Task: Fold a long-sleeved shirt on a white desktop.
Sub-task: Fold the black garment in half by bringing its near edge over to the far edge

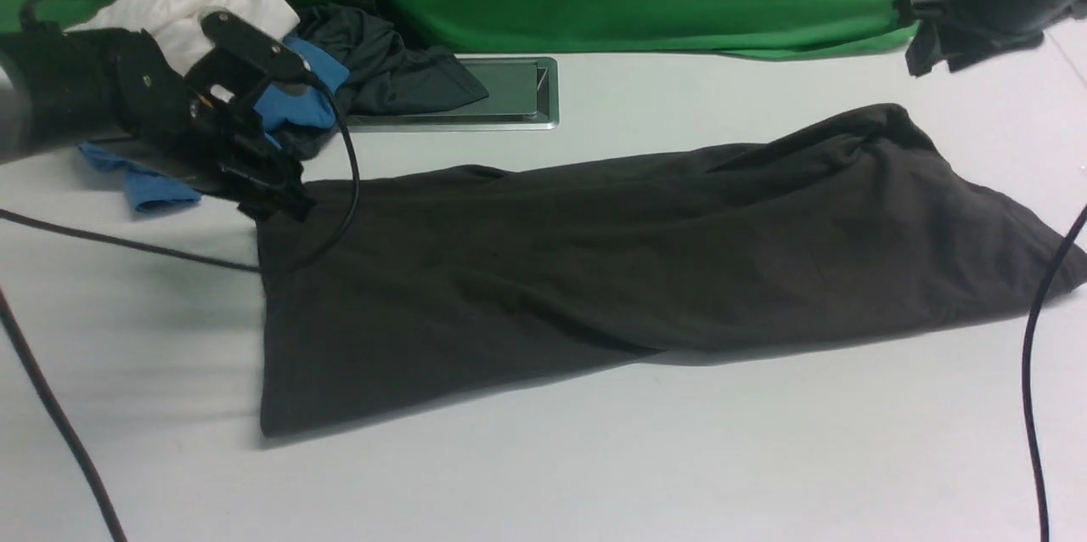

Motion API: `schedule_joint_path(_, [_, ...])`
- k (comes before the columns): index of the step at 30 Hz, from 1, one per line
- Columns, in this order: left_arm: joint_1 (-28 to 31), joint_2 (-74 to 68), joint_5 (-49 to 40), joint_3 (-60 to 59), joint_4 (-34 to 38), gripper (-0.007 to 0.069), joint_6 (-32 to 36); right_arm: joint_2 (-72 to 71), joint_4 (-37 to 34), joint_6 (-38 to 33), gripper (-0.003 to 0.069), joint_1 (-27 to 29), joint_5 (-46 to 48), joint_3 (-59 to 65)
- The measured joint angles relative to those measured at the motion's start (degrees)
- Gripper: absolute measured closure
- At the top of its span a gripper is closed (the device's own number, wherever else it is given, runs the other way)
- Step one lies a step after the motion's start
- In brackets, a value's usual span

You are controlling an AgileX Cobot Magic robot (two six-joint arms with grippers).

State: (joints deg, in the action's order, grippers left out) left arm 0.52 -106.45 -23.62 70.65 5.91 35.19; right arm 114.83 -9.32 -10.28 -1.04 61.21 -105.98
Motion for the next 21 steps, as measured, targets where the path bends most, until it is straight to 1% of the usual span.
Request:
schedule_joint_path(1, [-0.3,0.8,-0.2,0.0,0.4,0.0251,-1.1,-0.6,-0.7,-2.0,0.0484,-1.8,0.0,1.4])
schedule_joint_path(2, [-1.1,2.2,-0.7,0.0,1.0,0.0295,-1.9,-0.8,-1.6,-5.6,0.054,-4.6,-0.2,3.7])
schedule_joint_path(4, [-2.7,4.2,-2.2,0.1,1.5,0.0419,-2.4,-0.3,-2.4,-8.8,0.0591,-8.6,-0.5,6.5])
schedule_joint_path(5, [-2.9,4.4,-2.4,0.1,1.5,0.0419,-2.4,-0.2,-2.4,-9.2,0.0596,-9.0,-0.5,6.8])
schedule_joint_path(6, [-5.0,5.9,-4.0,0.3,1.6,0.0524,-2.5,1.1,-2.9,-11.1,0.0623,-12.1,-0.7,8.2])
schedule_joint_path(8, [-7.8,7.2,-6.5,0.4,1.8,0.0587,-3.0,3.2,-3.1,-12.9,0.0631,-15.5,-1.1,9.0])
schedule_joint_path(10, [-9.4,7.6,-8.1,0.4,1.9,0.0603,-3.4,4.9,-3.2,-14.0,0.0632,-17.2,-2.8,9.2])
schedule_joint_path(11, [-11.1,7.9,-10.1,0.4,2.1,0.0606,-3.7,6.6,-3.1,-14.8,0.0632,-17.9,-5.1,9.2])
schedule_joint_path(13, [-12.5,8.1,-12.2,0.4,2.5,0.0606,-3.8,8.3,-2.9,-14.9,0.0632,-18.0,-9.1,9.2])
schedule_joint_path(15, [-14.6,8.6,-15.4,0.3,2.8,0.0606,-3.8,10.5,-2.4,-12.9,0.0632,-17.2,-15.6,9.2])
schedule_joint_path(16, [-14.7,8.6,-15.4,0.2,2.8,0.0606,-3.8,10.5,-2.4,-12.7,0.0632,-17.0,-16.1,9.2])
schedule_joint_path(18, [-16.4,9.9,-16.4,-0.4,2.9,0.0606,-3.8,11.1,-2.3,-11.0,0.0632,-15.6,-20.2,9.1])
schedule_joint_path(21, [-17.4,11.5,-16.4,-0.9,3.4,0.0606,-3.9,11.1,-2.2,-10.3,0.0632,-14.4,-22.6,8.5])
